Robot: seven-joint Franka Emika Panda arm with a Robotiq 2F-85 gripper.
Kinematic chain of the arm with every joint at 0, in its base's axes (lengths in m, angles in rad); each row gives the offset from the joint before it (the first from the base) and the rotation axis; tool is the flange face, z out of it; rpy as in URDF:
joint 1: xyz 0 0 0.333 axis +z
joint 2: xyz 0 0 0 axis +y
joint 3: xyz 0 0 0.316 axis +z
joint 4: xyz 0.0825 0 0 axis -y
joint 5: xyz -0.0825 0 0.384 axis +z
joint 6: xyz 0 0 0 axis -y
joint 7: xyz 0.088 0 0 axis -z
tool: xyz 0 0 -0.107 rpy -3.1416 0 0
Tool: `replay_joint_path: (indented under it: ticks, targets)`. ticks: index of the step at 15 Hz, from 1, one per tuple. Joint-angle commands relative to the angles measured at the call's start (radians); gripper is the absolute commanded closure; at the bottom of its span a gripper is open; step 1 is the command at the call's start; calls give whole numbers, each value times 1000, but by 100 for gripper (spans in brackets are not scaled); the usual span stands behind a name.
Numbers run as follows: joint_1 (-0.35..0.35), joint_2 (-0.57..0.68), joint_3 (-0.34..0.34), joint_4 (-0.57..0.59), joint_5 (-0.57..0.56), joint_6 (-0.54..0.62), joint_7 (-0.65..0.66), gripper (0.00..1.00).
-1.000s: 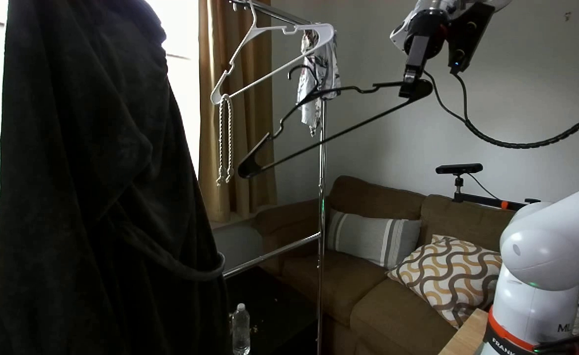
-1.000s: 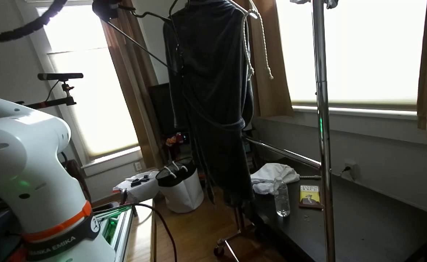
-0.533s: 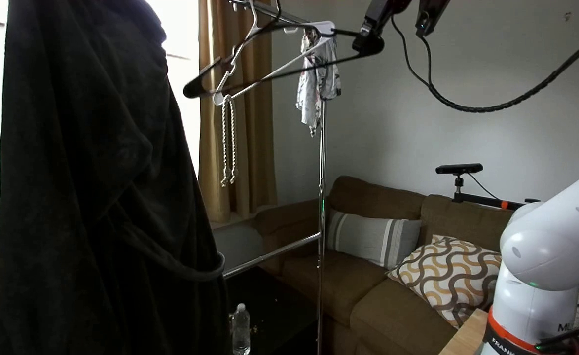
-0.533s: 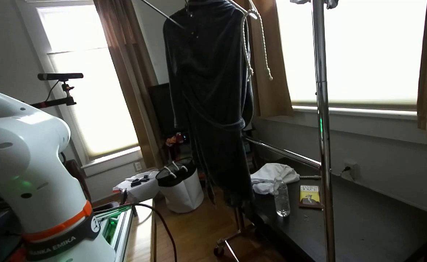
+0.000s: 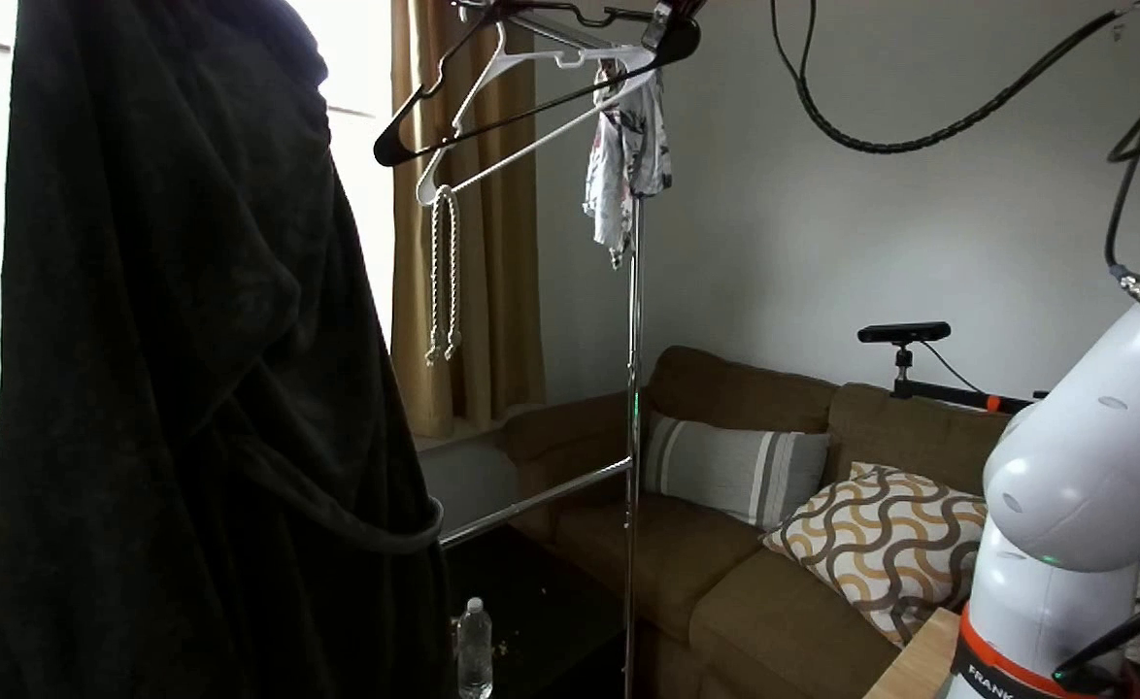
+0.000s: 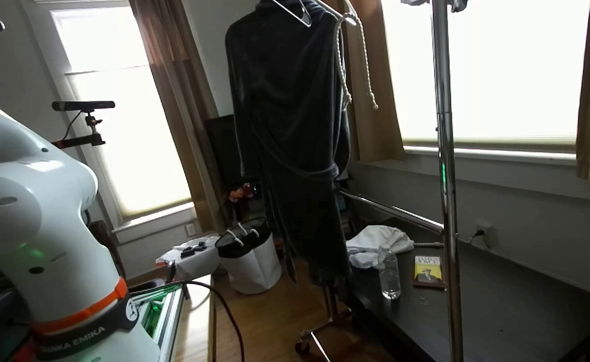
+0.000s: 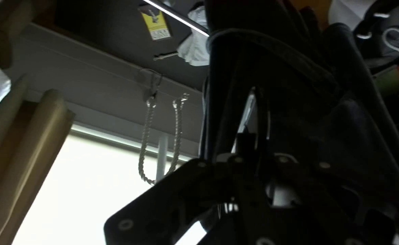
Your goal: Move the hanger to the left
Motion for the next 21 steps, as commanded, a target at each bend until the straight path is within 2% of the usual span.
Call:
replay_joint_path:
  ticks: [1,2,3,4,5,6,7,8,11,12,13,14,18,20,21]
  targets:
    - [21,79,54,136,-112,-74,56,98]
    - [55,84,34,148,-42,-82,47,98]
    - [36,66,34,91,-85,-28,35,98]
    - [44,74,36,102,-84,-31,35,94]
    - [45,75,35,102,-85,-31,35,94]
    - [44,75,33,101,-85,-31,35,98]
    - [-6,68,59,59,-99,13,118,98]
    - [-24,76,82,54,-136,36,169,98]
    - [-43,116,158,58,-213,140,295,98]
    - [-19,136,166,71,-247,156,334,98]
    - [-38,140,201,66,-253,189,352,98]
    - [-5,165,209,88,-286,197,378,98]
    - [45,200,270,124,-322,227,378,98]
    - [26,193,317,126,-346,254,388,98]
    - [56,214,317,150,-368,249,393,98]
